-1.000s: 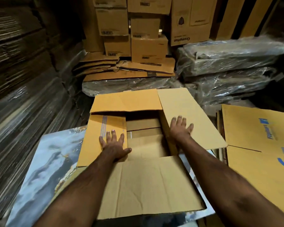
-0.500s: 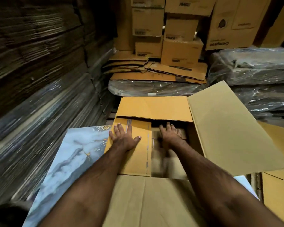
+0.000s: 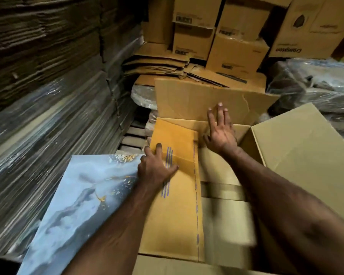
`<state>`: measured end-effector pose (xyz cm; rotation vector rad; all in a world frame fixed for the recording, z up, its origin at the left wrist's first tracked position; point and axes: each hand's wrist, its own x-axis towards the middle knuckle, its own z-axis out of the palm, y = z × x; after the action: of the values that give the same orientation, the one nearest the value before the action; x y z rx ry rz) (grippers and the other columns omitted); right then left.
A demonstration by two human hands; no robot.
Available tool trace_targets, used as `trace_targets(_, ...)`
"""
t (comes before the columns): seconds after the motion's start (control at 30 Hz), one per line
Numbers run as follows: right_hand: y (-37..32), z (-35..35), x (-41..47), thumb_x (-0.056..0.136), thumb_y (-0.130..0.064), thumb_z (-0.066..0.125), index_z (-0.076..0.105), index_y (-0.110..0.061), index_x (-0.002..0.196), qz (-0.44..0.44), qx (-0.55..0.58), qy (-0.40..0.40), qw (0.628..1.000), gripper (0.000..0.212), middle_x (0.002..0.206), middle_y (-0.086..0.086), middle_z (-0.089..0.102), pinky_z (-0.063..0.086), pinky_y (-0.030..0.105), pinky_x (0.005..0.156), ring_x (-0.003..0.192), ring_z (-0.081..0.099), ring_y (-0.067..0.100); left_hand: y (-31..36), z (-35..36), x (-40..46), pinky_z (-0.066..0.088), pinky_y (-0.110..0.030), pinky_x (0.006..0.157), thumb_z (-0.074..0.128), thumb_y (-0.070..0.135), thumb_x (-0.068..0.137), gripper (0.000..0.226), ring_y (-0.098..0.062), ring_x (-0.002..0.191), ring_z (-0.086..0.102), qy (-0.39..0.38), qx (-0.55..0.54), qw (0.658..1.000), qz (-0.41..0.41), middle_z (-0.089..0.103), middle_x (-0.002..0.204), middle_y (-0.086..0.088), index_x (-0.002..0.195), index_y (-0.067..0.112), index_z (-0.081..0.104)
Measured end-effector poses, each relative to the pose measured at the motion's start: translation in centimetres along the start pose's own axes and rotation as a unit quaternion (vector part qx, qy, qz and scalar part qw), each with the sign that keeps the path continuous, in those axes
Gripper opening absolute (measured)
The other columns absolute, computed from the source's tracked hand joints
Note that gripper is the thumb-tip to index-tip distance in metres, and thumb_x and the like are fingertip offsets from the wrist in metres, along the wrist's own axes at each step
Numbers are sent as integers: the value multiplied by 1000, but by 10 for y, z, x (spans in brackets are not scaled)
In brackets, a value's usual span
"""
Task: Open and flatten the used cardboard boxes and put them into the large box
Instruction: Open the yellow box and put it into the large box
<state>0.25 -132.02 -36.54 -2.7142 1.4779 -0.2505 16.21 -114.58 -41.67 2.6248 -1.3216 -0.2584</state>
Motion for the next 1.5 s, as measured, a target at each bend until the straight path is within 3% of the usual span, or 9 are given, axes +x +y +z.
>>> trace_targets(0.13,-3,2,55,95,-56,51,-11,-28,157,58,-5,-103,993,92,164,5,-22,3,60,120,151,-14,34,-5,3,0,45,-40,94,49,78,78,99,-35,125,44,1,-13,1000,-2,17,153,-15,156,30,12)
trace_targets(0.3,0,31,77,85,-82,36,14,-30,156,121,-30,-226,966,91,166,2,9,5,66,117,151,6,34,-3,9,3,46,-40,92,47,78,79,100,-34,126,42,10,5,1000,8,17,155,-15,157,29,8)
trace_targets(0.63,8,50,35,94,-65,42,4,-27,158,52,28,-142,988,84,166,1,-7,12,60,119,152,-5,29,-2,4,5,45,-39,95,48,73,83,93,-35,130,39,-8,-2,1000,0,11,158,-15,157,31,10)
trace_targets(0.83,6,84,-73,102,-52,30,36,-15,148,19,197,-87,976,59,158,11,32,32,47,114,146,29,30,-10,-4,0,38,-42,105,52,61,89,90,-33,137,38,-17,-118,993,-12,18,161,-9,157,20,12)
trace_targets(0.97,-1,74,-127,105,-48,26,59,-18,104,130,390,-57,910,45,104,6,65,49,40,87,100,61,28,2,-7,-23,44,-43,102,51,58,83,79,-28,127,49,3,-250,967,-53,42,148,-7,150,22,30)
trace_targets(1.13,4,31,-165,101,-63,14,58,-22,120,232,621,-126,738,63,116,7,66,53,36,74,106,62,22,14,-11,-58,40,-40,106,56,45,93,63,-27,132,44,6,-316,947,-64,45,145,-11,149,19,38)
trace_targets(1.3,1,-7,-163,97,-69,8,54,-15,132,183,735,-69,649,79,97,14,62,48,37,80,94,56,28,39,-38,-74,26,-46,117,37,81,82,88,-31,147,22,-95,-274,954,-76,28,157,-14,151,26,36)
trace_targets(1.4,-23,-34,-156,97,-68,4,17,-29,156,130,790,-52,597,72,127,18,64,46,48,98,116,60,33,48,-66,-76,30,-46,116,24,101,56,119,-30,140,37,-152,-321,932,-69,38,153,-12,148,28,40)
trace_targets(1.5,-51,-59,-152,92,-72,-1,0,-33,158,66,808,-86,579,77,140,15,57,27,51,115,138,45,29,45,-98,-71,41,-46,110,30,107,49,116,-23,121,58,-174,-394,902,-29,61,134,-5,134,35,59)
